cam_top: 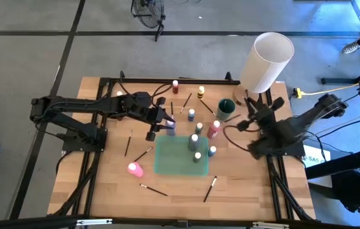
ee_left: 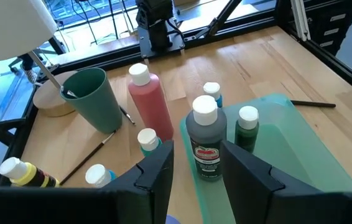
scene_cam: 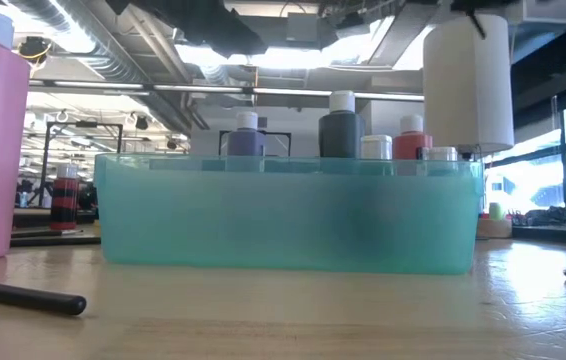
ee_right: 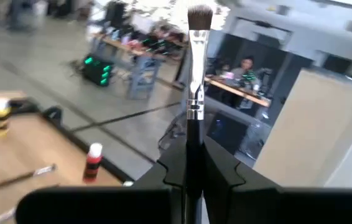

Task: Pick & Place Paint Supplies
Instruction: Put the black eyeshadow brush into the green cup

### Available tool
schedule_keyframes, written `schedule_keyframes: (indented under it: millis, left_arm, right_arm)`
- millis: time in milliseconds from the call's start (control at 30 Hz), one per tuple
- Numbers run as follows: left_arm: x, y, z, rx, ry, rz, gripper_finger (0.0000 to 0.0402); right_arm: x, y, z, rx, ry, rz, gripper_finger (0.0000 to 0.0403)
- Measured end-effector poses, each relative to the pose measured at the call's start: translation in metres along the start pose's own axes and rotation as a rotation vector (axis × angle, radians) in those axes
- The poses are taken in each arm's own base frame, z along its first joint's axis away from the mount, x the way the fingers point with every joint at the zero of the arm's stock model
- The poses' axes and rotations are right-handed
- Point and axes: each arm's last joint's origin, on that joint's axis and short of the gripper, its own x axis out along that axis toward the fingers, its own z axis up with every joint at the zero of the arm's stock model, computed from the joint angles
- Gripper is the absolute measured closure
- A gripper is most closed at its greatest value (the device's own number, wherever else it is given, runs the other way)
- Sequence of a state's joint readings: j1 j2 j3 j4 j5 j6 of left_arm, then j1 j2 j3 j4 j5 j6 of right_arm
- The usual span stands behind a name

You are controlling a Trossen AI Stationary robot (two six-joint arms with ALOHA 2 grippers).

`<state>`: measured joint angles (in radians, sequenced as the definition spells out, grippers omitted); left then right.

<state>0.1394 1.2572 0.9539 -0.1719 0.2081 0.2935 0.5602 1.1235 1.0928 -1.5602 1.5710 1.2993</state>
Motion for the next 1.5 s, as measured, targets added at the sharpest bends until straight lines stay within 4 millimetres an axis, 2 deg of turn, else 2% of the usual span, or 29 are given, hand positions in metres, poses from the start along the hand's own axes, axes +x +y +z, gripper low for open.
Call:
schedule_keyframes:
  millis: [67,167,267,400,633,800,1267,1500]
  left_arm:
    - [0.0,0.0,0.0,-0.001,0.004,-0.002,0.0274]
    - [0.0,0.0,-0.001,-0.004,0.014,-0.004,0.0274]
    - [0.0,-0.001,-0.003,-0.008,0.025,-0.008,0.0274]
    - [0.0,-0.001,-0.003,-0.01,0.033,-0.01,0.0274]
    - [0.0,-0.001,-0.003,0.008,0.031,-0.009,0.0274]
    - [0.0,0.0,-0.001,0.014,0.009,-0.002,0.0274]
    - [0.0,0.001,0.004,0.018,-0.041,0.018,0.0274]
    - [0.0,0.001,0.004,0.013,-0.041,0.018,0.0274]
  right_arm:
    - [-0.005,-0.017,0.009,0.024,-0.016,0.034,0.0377]
    - [-0.008,-0.041,0.008,0.088,-0.019,0.067,0.0377]
    - [-0.008,-0.062,-0.004,0.15,-0.022,0.087,0.0377]
    - [-0.008,-0.069,-0.035,0.198,-0.022,0.112,0.0377]
    - [-0.017,-0.049,-0.098,0.205,-0.039,0.22,0.0377]
    - [-0.018,-0.039,-0.123,0.218,-0.041,0.238,0.0377]
    - [-0.022,-0.021,-0.141,0.275,-0.038,0.249,0.0377]
    - [-0.035,-0.001,-0.138,0.308,-0.043,0.32,0.0377]
